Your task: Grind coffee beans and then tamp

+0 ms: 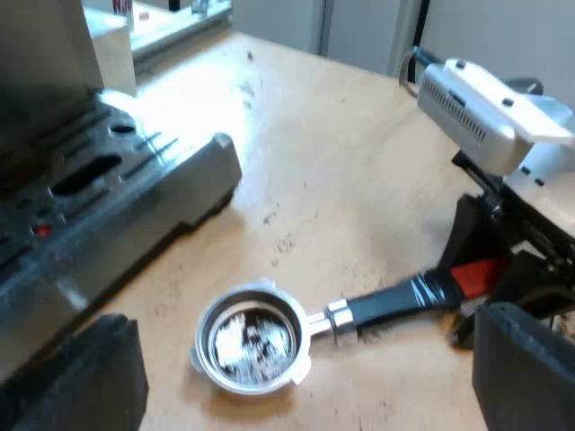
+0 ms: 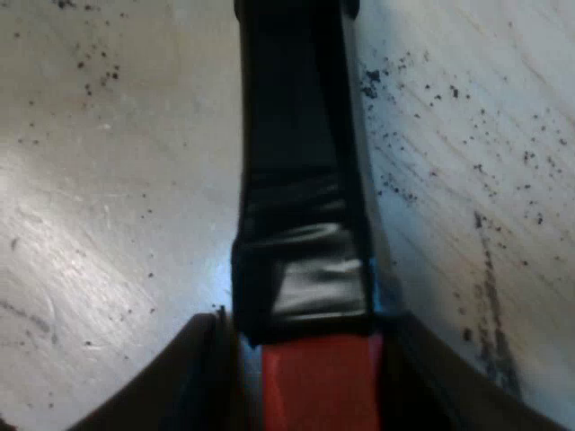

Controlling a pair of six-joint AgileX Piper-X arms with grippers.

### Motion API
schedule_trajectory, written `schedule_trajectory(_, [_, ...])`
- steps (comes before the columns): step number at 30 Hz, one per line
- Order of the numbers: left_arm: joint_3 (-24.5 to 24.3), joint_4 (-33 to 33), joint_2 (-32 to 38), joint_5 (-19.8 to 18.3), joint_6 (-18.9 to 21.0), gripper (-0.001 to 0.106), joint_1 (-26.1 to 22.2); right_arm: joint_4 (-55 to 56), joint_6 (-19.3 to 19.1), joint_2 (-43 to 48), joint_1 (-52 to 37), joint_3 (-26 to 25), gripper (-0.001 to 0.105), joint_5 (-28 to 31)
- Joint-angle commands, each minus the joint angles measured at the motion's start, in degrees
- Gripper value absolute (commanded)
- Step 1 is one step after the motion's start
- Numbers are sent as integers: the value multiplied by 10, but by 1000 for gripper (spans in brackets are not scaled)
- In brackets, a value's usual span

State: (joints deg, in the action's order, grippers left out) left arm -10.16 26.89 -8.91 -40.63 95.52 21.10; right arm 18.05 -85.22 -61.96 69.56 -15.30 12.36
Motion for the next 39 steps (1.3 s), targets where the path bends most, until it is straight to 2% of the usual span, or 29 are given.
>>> schedule_trajectory(1, [-2, 6, -30, -4, 5, 76, 1, 8, 3, -6, -1, -1, 54, 2])
schedule_trajectory(6, [-9, 8, -84, -4, 5, 76, 1, 86, 16, -6, -1, -18, 68, -2])
schedule_trajectory(14, [-33, 20, -121, 21, -5, 76, 1, 263, 16, -6, -1, -85, 70, -2])
schedule_trajectory(17, [-53, 39, -121, 59, -16, 76, 1, 311, 14, -1, -1, -116, 70, -2])
schedule_trajectory(19, [-71, 59, -121, 85, -39, 76, 1, 329, 14, 8, -1, -130, 70, 2])
schedule_trajectory(21, [-106, 113, -121, 144, -56, 76, 1, 343, 14, 30, -1, -155, 70, 8])
schedule_trajectory(25, [-149, 197, -121, 191, -58, 76, 1, 341, 14, 81, -1, -193, 70, 21])
schedule_trajectory(29, [-167, 231, -121, 209, -52, 76, 1, 333, -4, 126, 1, -216, 70, 22])
schedule_trajectory(32, [-173, 258, -121, 233, -20, 76, 1, 286, -31, 160, 11, -218, 70, 25])
schedule_trajectory(34, [-173, 272, -121, 249, -4, 76, 1, 231, -62, 170, 22, -217, 70, 41])
schedule_trajectory(37, [-173, 274, -121, 259, -2, 76, 1, 150, -107, 167, 35, -212, 70, 47])
schedule_trajectory(39, [-173, 270, -121, 259, -2, 76, 1, 112, -123, 164, 40, -206, 70, 45])
